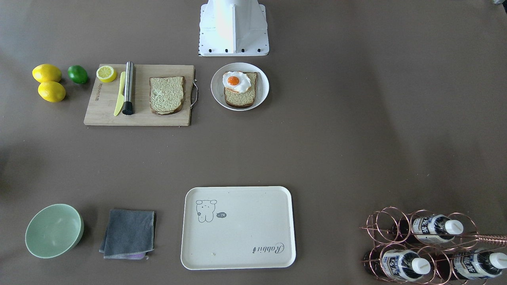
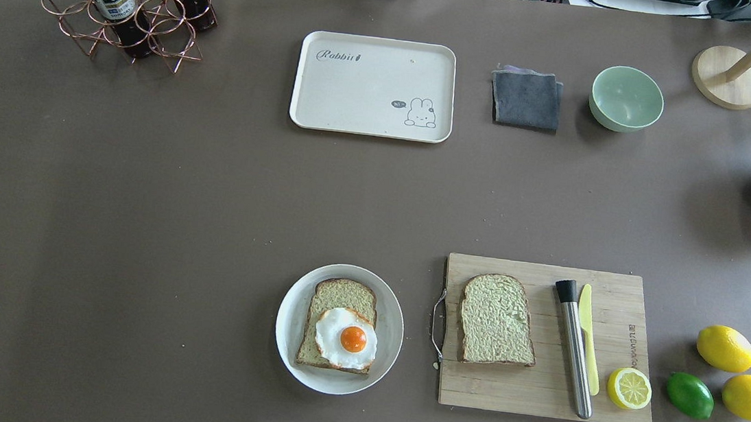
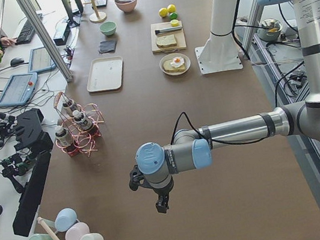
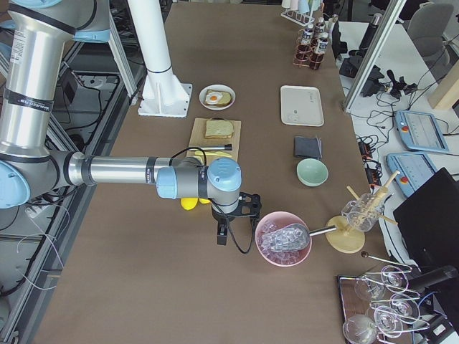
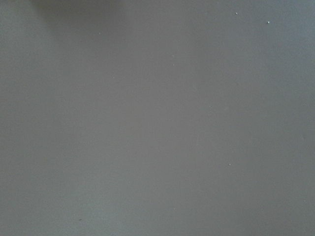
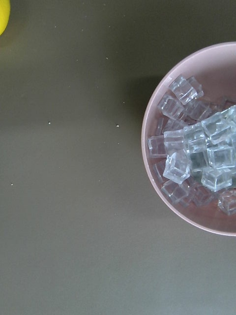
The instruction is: Make sandwich and place on tray
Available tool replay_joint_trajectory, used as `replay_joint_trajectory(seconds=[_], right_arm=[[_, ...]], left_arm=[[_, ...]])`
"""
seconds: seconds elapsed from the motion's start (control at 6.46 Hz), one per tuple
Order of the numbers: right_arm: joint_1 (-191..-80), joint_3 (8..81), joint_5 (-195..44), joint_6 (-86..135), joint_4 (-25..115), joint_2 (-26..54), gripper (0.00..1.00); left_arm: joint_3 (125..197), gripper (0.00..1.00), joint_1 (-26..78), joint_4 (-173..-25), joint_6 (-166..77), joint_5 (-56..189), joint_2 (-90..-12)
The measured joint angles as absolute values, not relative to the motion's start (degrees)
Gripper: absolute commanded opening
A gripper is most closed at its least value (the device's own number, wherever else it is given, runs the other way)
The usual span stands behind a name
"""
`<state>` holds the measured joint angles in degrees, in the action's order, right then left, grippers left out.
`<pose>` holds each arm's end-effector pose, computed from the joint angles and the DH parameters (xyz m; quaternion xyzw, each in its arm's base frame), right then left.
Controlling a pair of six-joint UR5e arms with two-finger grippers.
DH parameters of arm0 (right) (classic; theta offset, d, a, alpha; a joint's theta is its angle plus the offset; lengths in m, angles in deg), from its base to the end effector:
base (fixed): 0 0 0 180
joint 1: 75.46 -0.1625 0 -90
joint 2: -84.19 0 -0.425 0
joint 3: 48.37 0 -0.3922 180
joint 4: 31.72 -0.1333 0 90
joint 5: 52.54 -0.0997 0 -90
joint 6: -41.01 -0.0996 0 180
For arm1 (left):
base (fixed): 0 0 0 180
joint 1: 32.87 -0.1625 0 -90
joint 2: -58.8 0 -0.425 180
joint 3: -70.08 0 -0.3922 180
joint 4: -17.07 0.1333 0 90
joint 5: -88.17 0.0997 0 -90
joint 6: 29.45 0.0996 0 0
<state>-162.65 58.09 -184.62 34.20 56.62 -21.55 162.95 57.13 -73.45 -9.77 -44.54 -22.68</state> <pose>0.0479 -0.3824 0.6364 -0.0108 -0.3593 0.0251 0.9328 -0.0657 -0.4201 0.7032 0.0211 0.3656 0.1429 0.9195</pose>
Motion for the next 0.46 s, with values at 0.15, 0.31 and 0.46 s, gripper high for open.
replay_joint_trajectory(seconds=[0.15,0.31,0.46], right_arm=[[-162.6,58.1,-183.3,34.2,56.8,-21.7,1.0],[-162.6,58.1,-181.8,34.2,56.9,-21.9,1.0],[-162.6,58.1,-181.1,34.2,56.9,-22.0,1.0]], left_arm=[[163.0,0.98,57.1,-73.5,-9.8,-44.5,-22.7],[163.0,0.98,57.1,-73.5,-9.8,-44.5,-22.7],[163.0,0.98,57.1,-73.5,-9.8,-44.5,-22.7]])
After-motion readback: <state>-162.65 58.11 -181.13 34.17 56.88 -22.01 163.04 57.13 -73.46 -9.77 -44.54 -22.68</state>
